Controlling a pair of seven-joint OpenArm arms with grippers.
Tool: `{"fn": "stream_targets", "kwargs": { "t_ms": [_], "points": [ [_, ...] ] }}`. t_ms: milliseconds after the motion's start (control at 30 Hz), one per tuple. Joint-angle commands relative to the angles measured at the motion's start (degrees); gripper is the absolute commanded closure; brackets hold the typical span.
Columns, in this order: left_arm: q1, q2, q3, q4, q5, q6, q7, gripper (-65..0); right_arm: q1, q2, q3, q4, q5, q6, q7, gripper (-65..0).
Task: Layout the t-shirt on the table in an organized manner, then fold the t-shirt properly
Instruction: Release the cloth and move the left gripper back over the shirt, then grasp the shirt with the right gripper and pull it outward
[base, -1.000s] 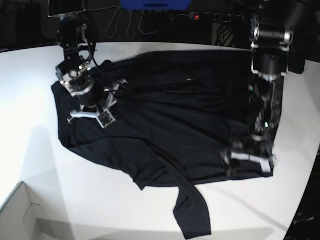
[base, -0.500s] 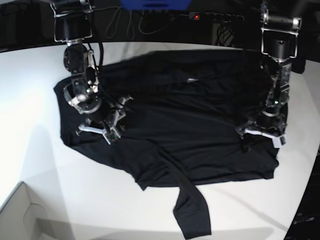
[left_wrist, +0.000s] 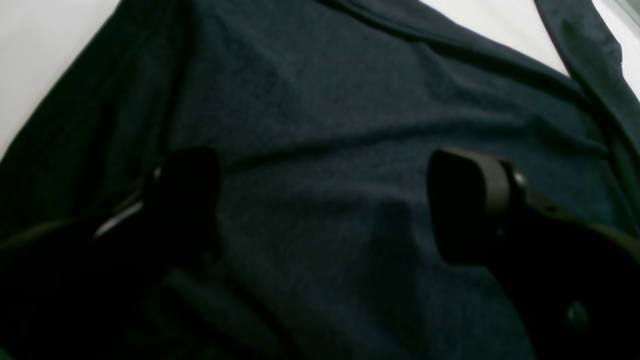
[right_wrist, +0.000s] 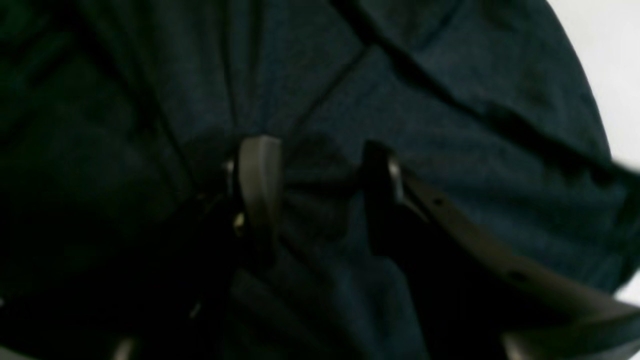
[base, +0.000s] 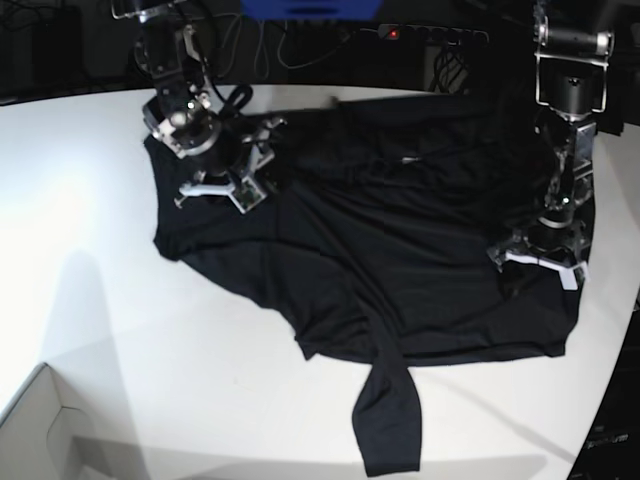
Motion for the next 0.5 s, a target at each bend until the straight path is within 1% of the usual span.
{"fn": "stream_targets", "kwargs": {
  "t_ms": [0,133,233,367,467],
  "points": [
    [0.09,-0.13,0.09,-0.72,-0.86,1.77,5.52,-65.0,0.58,0.33,-0.04,2.13,-0.58,0.22,-0.36,-27.0],
    [0.09,-0.04,0.09,-0.72,-0.95,1.77,5.52,-65.0,3.57,0.06,-0.04,6.17,-0.58,0.22,-0.80,-27.3],
    [0.09,-0.04,0.09,-0.72,-0.60,1.77,5.52,-65.0,7.44,-0.03,-0.66,6.17,-0.49,0.22,-0.89,-27.4],
    [0.09,-0.04,0.17,-0.72,-0.60,1.77,5.52,-65.0,12.98,-1.43,-4.52,1.69,-0.49,0.22,-0.89,-27.4],
    [0.00,-0.04,0.17,-0.99,-0.60,1.77,5.52,-65.0,16.58,-2.84,-7.43,-4.29,-0.58,0.22,-0.80,-27.4]
  ]
}}
